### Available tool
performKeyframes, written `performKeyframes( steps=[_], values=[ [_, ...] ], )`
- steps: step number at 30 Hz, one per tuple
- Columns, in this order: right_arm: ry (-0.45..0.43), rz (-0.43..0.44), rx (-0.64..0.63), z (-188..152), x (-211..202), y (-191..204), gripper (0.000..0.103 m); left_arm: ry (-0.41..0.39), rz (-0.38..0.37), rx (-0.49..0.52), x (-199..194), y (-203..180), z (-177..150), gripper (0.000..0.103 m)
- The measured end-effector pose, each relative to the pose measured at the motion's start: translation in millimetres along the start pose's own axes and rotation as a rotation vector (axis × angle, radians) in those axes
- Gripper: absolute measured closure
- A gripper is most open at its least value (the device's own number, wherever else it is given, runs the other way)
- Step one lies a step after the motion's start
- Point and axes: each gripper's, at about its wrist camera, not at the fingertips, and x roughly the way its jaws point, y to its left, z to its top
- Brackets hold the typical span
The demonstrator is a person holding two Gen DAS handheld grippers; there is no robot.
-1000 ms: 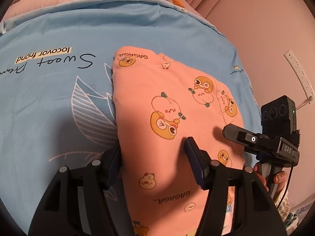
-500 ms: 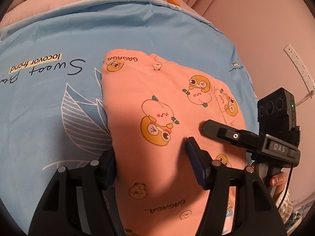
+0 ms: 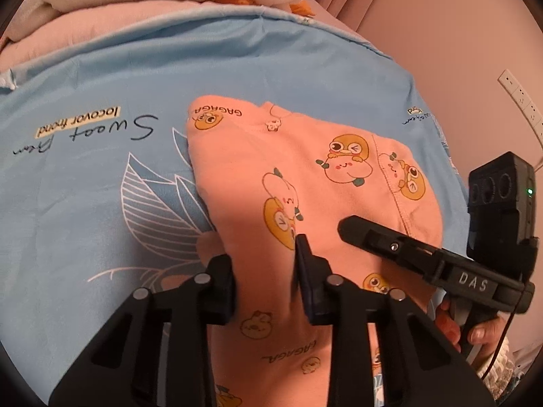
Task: Fold small clothes
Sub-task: 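Grasp the folded shirt edge with the left tool while the right tool grasps beside it, then lift the folded peach shirt off the sheet with both tools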
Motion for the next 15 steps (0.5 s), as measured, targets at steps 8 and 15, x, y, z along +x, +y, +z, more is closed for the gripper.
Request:
performKeyframes(
  steps=[8, 15],
  values=[
    [-0.053, -0.016, -0.096, -13.8, -33.1, 33.7, 0.076, -0.038, -0.005, 0.026, -38.9, -19.3, -13.5, 0.076],
    [-0.049, -0.014, -0.126, -34.8, -61.8, 50.2, 0.076, -0.046, 0.001, 0.048, -73.2, -38.2, -39.3, 0.076]
  ],
)
